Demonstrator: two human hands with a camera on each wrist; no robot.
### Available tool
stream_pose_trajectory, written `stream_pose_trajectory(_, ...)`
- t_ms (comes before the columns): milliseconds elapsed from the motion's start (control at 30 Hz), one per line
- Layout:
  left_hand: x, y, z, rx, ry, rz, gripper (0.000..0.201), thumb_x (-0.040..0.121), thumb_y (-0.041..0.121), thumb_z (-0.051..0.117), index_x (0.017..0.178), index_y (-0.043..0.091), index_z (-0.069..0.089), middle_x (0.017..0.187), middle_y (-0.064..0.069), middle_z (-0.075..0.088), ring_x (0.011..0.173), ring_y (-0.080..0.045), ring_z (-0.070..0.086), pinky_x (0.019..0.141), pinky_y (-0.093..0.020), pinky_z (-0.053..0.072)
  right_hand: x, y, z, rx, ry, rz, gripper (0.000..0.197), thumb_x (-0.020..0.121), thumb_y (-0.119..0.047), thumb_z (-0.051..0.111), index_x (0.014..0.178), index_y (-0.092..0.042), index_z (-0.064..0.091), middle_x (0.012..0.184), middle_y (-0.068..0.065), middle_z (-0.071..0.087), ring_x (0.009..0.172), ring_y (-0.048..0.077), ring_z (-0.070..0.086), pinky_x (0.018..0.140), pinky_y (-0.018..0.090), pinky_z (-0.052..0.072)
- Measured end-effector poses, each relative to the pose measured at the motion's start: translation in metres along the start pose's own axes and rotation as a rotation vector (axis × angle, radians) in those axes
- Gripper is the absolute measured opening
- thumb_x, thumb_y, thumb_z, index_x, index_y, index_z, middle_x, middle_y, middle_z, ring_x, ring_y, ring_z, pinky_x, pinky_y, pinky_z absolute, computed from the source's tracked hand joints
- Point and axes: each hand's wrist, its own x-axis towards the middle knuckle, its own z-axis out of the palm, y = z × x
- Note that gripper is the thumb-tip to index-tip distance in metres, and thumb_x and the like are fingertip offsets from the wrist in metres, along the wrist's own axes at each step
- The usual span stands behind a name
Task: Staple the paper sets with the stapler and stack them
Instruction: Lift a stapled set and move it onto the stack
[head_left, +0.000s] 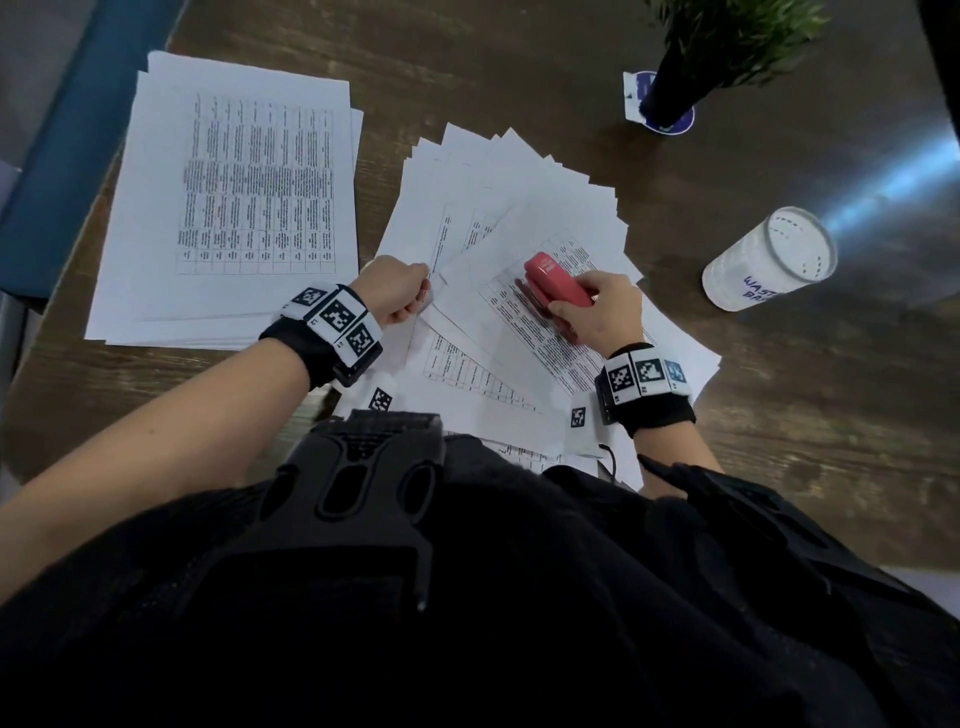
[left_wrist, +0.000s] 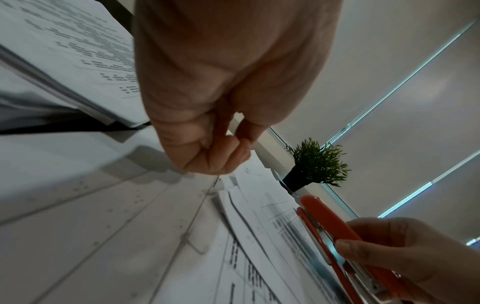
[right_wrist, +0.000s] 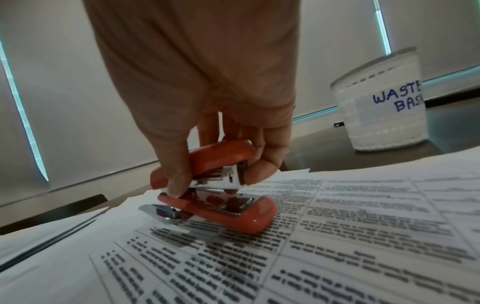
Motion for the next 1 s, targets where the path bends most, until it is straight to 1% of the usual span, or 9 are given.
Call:
stream_pose_trajectory(267, -0.010, 0.000, 0.002, 0.155, -0.062, 0.054, 0.035, 0.101, 0.022, 0.043, 0.068, 0.014, 0.052, 0.060, 0.003, 0.052, 0.045, -0.007, 0.041, 0.038, -0.015, 0.027, -0.019, -0.015, 0.001, 0.022, -0.039, -0.095, 0.037, 0.076, -0.021, 0.079, 0.112, -0.013, 0.071, 0.104, 0.007, 0.071, 0.087, 0.022, 0.064, 0.083, 0.041, 0.056)
stream_pose_trajectory(400, -0.012, -0.017, -0.017, 0.309, -0.017, 0.091, 0.030, 0.097, 0.027, 0.047, 0.072, 0.013, 0.054, 0.065, -0.005, 0.045, 0.052, -0.017, 0.036, 0.050, -0.023, 0.028, -0.028, -0.015, 0.010, -0.058, -0.101, -0.086, 0.037, 0.077, -0.021, 0.078, 0.113, -0.015, 0.071, 0.105, 0.005, 0.071, 0.094, 0.020, 0.063, 0.087, 0.033, 0.051)
stream_pose_trajectory(567, -0.012, -0.031, -0.025, 0.060, -0.027, -0.007, 0.035, 0.103, 0.025, 0.037, 0.073, 0.013, 0.050, 0.065, 0.001, 0.040, 0.052, -0.009, 0.034, 0.042, -0.016, 0.026, -0.037, -0.020, 0.019, -0.196, -0.138, -0.079, 0.037, 0.080, -0.028, 0.075, 0.115, -0.016, 0.068, 0.109, 0.006, 0.068, 0.104, 0.025, 0.061, 0.090, 0.038, 0.049)
stream_pose_trajectory(667, -0.016, -0.034, -0.029, -0.098, -0.022, 0.002, 0.038, 0.106, 0.023, 0.032, 0.075, 0.011, 0.051, 0.068, 0.000, 0.046, 0.057, -0.008, 0.042, 0.042, -0.012, 0.036, -0.045, -0.035, 0.026, -0.432, -0.044, -0.200, 0.041, 0.083, -0.036, 0.069, 0.120, -0.020, 0.063, 0.119, 0.005, 0.055, 0.116, 0.027, 0.048, 0.098, 0.043, 0.037)
stream_pose_trajectory(767, -0.017, -0.039, -0.034, -0.209, 0.006, 0.003, 0.039, 0.106, 0.022, 0.032, 0.076, 0.009, 0.053, 0.070, -0.002, 0.050, 0.059, -0.009, 0.048, 0.044, -0.012, 0.044, -0.056, -0.059, 0.046, -0.326, -0.055, -0.396, 0.025, 0.089, -0.028, 0.065, 0.112, -0.018, 0.067, 0.112, 0.004, 0.059, 0.107, 0.023, 0.051, 0.095, 0.039, 0.039)
stream_pose_trajectory(833, -0.018, -0.044, -0.035, -0.237, 0.031, 0.005, 0.040, 0.106, 0.022, 0.032, 0.075, 0.008, 0.053, 0.070, -0.003, 0.051, 0.059, -0.010, 0.050, 0.045, -0.013, 0.046, -0.059, -0.072, 0.066, -0.217, -0.221, -0.428, 0.019, 0.090, -0.021, 0.066, 0.106, -0.013, 0.071, 0.106, 0.006, 0.061, 0.096, 0.019, 0.056, 0.089, 0.033, 0.045)
stream_pose_trajectory(900, -0.019, -0.048, -0.037, -0.245, 0.050, 0.013, 0.040, 0.107, 0.022, 0.031, 0.075, 0.009, 0.053, 0.071, -0.004, 0.052, 0.060, -0.010, 0.051, 0.045, -0.013, 0.047, -0.060, -0.081, 0.084, -0.206, -0.343, -0.426, 0.007, 0.085, -0.015, 0.067, 0.085, -0.011, 0.072, 0.092, 0.008, 0.057, 0.084, 0.023, 0.056, 0.082, 0.036, 0.048)
stream_pose_trajectory(933, -0.019, -0.050, -0.038, -0.247, 0.056, 0.017, 0.040, 0.107, 0.022, 0.031, 0.076, 0.009, 0.052, 0.072, -0.005, 0.052, 0.061, -0.010, 0.051, 0.046, -0.013, 0.047, -0.060, -0.084, 0.091, -0.216, -0.364, -0.425, 0.012, 0.081, -0.014, 0.067, 0.071, -0.010, 0.066, 0.083, 0.008, 0.051, 0.078, 0.025, 0.054, 0.077, 0.038, 0.049)
stream_pose_trajectory(1000, -0.022, -0.052, -0.040, -0.254, 0.058, 0.024, 0.040, 0.107, 0.022, 0.029, 0.076, 0.009, 0.052, 0.072, -0.005, 0.051, 0.062, -0.010, 0.050, 0.045, -0.012, 0.046, -0.057, -0.084, 0.101, -0.240, -0.377, -0.429, 0.020, 0.077, -0.014, 0.068, 0.063, -0.001, 0.060, 0.077, 0.006, 0.042, 0.073, 0.027, 0.051, 0.071, 0.040, 0.047)
